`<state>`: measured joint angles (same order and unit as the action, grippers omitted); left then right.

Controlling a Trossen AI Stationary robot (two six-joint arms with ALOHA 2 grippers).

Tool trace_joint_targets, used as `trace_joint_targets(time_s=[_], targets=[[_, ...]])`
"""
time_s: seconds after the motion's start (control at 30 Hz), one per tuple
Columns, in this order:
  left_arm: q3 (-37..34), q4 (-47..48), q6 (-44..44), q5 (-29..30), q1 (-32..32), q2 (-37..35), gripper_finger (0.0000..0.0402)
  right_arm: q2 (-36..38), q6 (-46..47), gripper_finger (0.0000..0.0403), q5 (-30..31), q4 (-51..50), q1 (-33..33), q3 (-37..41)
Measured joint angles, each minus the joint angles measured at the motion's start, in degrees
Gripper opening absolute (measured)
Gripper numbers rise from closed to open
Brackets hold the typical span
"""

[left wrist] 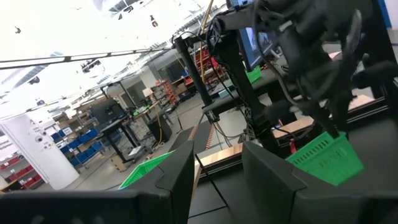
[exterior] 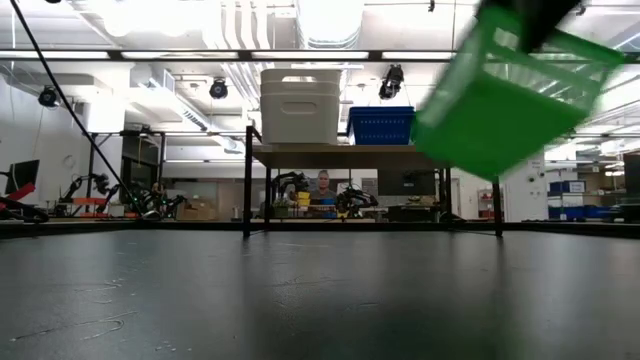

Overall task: Stack baskets on shelf by color
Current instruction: Stack the green bin on top of the green bin on the shelf

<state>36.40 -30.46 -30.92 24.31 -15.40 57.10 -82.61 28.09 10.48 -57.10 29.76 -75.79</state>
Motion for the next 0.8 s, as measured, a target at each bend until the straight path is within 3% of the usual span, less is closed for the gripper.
trace_joint_targets(time_s=[0.37, 0.8], targets=[[0.0, 0.1, -1.2, 0.0, 0.0, 0.0, 0.012, 0.0, -18.9, 0.0012, 9.0, -1.3, -4.2, -13.4], [0.0, 0.1, -1.6, 0.0, 0.0, 0.0, 0.012, 0.0, -29.2, 0.0012, 24.5, -19.4, -12.3, -27.6]])
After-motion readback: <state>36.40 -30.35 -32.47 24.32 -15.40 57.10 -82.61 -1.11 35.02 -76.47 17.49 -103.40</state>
